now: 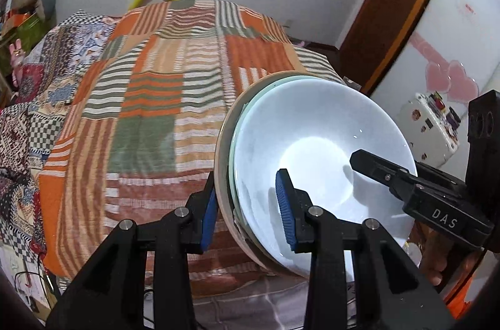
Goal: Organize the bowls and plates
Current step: 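Lower the white bowl into the light green bowl on the stack, then open both grippers and pull them back from the stack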
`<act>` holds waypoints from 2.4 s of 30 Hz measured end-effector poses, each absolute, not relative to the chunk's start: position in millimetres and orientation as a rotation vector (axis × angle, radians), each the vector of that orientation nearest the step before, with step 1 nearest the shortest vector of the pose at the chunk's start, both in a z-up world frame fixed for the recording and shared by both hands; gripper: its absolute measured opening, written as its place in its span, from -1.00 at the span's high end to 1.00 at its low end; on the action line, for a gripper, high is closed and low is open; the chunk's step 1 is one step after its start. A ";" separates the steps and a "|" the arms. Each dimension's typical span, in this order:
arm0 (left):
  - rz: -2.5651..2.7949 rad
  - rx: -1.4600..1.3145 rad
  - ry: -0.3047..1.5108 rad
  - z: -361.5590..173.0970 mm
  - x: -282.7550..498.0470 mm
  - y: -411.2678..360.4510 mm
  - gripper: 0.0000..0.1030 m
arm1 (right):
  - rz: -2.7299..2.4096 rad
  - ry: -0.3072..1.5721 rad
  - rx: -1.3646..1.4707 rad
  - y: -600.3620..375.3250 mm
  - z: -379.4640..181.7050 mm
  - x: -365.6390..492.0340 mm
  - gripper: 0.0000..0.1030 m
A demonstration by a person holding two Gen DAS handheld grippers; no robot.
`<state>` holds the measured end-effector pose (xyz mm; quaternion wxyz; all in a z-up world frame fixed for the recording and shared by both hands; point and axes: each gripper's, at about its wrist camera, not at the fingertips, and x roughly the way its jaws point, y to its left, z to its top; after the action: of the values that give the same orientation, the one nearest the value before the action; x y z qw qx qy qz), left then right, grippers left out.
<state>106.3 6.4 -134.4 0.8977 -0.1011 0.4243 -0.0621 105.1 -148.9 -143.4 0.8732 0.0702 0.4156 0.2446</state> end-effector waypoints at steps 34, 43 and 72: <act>-0.182 -0.164 1.092 -209.7 158.7 -34.8 0.32 | 0.414 1.019 0.199 -188.6 -204.1 124.5 0.40; -0.178 -0.159 1.093 -210.8 156.9 -34.2 0.32 | 0.417 1.012 0.127 -182.4 -204.7 123.8 0.34; -0.112 -0.128 0.447 -20.2 31.0 -8.7 -0.52 | 0.462 0.453 0.103 -187.1 -31.6 30.2 -0.37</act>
<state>31.0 -8.7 -20.2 0.9715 -0.0632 0.2215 -0.0554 30.2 -187.1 -31.6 0.9467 0.0506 0.2227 0.2270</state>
